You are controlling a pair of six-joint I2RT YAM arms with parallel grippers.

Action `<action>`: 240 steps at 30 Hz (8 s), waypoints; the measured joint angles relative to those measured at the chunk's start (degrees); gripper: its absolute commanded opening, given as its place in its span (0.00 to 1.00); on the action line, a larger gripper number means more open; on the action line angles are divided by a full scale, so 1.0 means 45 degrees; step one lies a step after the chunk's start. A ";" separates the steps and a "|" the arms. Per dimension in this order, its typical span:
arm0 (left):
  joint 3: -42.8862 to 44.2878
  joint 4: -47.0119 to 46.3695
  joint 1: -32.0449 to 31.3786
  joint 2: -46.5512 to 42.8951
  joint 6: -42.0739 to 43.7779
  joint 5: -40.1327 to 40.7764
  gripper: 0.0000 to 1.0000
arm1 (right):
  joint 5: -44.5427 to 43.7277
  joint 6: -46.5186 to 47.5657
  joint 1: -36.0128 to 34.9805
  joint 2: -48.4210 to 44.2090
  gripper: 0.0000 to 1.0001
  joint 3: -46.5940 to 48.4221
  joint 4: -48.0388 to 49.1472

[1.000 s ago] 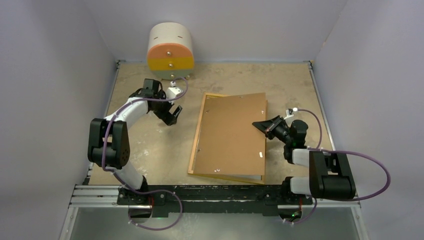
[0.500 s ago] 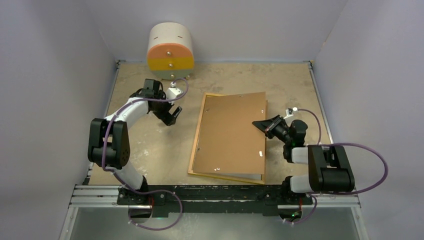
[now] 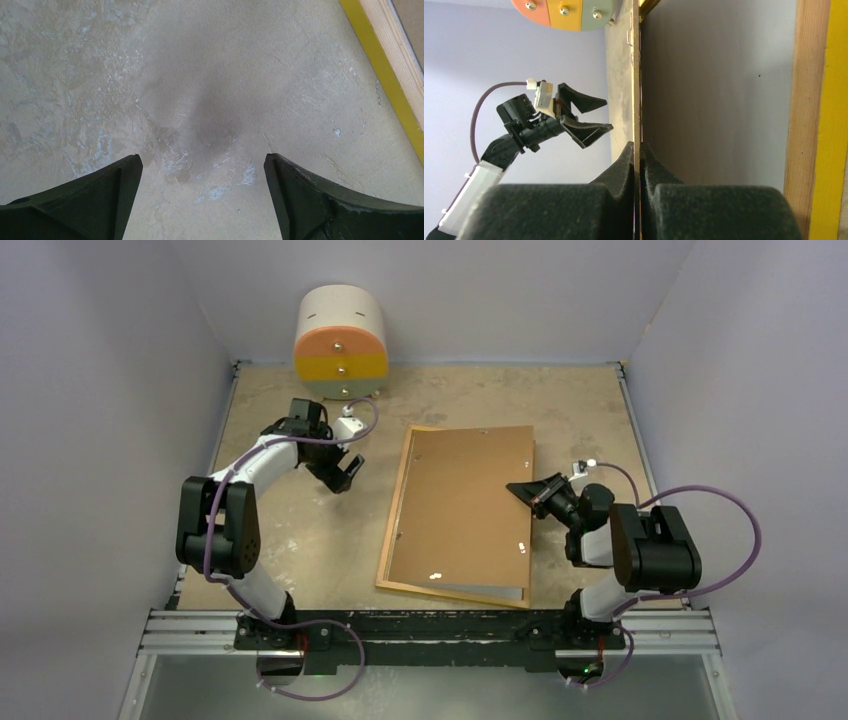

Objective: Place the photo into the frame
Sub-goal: Turn over the photo frame item on the photo frame, then install the photo frame at the center of the board.

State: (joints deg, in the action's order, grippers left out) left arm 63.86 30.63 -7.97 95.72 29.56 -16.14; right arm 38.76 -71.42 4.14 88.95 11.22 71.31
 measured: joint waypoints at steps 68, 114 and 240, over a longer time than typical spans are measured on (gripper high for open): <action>-0.1307 -0.0131 -0.0748 -0.0704 0.0262 0.0078 1.00 | -1.0195 0.6960 -0.5299 -0.2997 0.99 0.6737 -1.6354; 0.0690 0.0801 -0.0855 0.2943 -0.1783 -0.6824 0.33 | -0.5595 0.7106 -1.2420 0.2089 0.41 0.7834 -1.0928; 0.3050 0.0029 -0.0899 0.4804 -0.2686 -0.6936 0.33 | -0.5289 0.6110 -0.7849 0.5110 0.38 1.1336 -0.9423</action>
State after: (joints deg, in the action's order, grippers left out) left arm 77.58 30.76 -12.01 117.34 17.47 -47.35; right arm 14.96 -43.92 -31.18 111.94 62.24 28.91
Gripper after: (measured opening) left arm 0.355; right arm 0.398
